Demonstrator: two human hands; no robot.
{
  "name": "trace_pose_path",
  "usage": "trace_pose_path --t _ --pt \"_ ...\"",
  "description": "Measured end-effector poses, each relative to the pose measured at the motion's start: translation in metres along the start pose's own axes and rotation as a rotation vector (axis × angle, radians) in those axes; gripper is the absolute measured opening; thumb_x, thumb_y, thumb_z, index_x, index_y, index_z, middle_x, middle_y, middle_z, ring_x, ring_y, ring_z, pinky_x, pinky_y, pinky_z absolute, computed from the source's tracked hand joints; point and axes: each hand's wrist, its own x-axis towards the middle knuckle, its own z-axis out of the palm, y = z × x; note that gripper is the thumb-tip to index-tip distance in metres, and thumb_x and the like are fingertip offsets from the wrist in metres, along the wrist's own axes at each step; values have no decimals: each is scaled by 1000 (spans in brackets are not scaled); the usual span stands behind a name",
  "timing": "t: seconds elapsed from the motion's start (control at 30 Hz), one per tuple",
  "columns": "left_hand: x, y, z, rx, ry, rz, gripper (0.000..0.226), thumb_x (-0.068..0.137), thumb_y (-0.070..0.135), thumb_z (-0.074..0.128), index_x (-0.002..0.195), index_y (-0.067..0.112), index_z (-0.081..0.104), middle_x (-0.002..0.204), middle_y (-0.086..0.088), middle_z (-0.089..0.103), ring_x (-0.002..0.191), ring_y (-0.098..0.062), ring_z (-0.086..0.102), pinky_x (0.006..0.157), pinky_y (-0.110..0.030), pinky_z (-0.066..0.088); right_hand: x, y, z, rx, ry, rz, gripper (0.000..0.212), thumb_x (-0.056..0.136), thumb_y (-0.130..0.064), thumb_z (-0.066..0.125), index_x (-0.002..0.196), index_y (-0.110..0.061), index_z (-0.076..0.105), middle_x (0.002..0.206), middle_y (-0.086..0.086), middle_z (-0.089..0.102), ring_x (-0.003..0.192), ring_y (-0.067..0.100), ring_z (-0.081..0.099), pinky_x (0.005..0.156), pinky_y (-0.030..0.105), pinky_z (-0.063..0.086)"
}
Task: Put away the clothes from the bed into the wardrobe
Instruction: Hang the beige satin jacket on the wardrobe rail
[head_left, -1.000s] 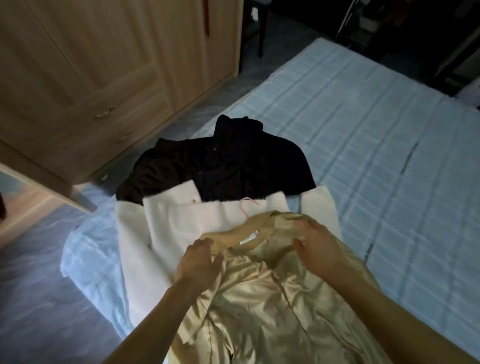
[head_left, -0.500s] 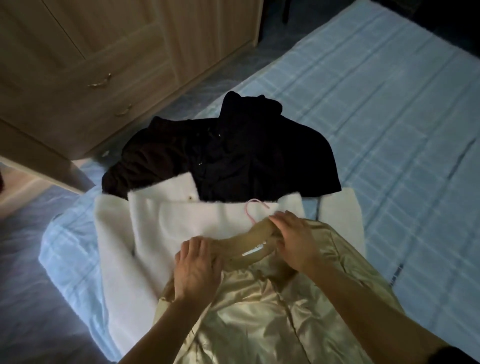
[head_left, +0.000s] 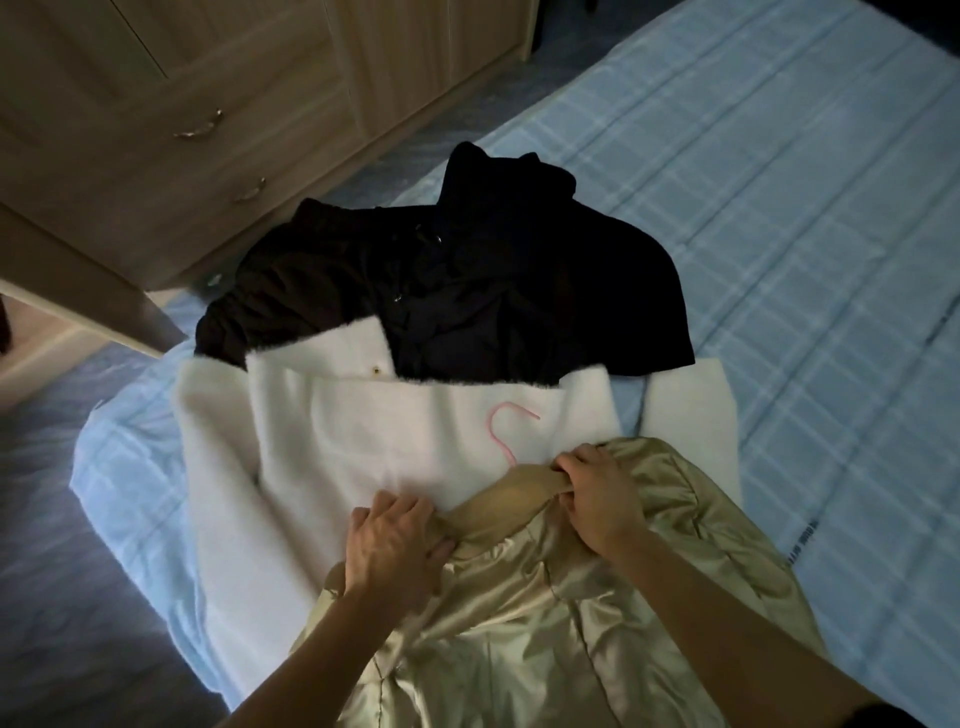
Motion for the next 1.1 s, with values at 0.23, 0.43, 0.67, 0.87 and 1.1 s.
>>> trace_pose_path --t 0.23,0.43,0.67,0.87,1.1 --pt "-17 20 12 -10 -135 151 54 81 63 23 104 34 62 101 18 57 107 -9 48 95 -36 29 -12 6 4 -95 -76 22 32 94 -27 54 126 -25 51 121 -3 60 117 20 51 100 34 38" --pt "-31 30 18 21 -2 172 20 65 46 62 82 36 65 78 17 61 85 -12 62 83 -35 48 -30 7 -5 -92 -27 52 25 92 -24 55 116 -20 54 109 1 62 104 23 58 90 37 41" --pt "-21 29 -22 -114 297 179 29 65 20 79 89 23 63 89 6 57 84 -20 54 67 -38 53 -46 7 -55 114 96 52 30 84 -14 61 113 -21 56 104 2 61 86 25 62 73 34 47" --pt "-40 35 -80 -83 490 330 36 59 22 81 90 22 62 92 5 58 87 -17 49 51 -30 44 -91 -13 -107 198 306 48 28 82 -8 63 109 -15 63 99 5 63 79 27 62 65 31 37" --pt "-115 45 -137 -165 638 354 41 70 34 62 109 25 52 105 8 53 95 -15 49 48 -35 51 -176 -47 -169 253 520 -48 23 85 -12 59 106 -22 61 95 -2 62 81 16 59 71 42 52"
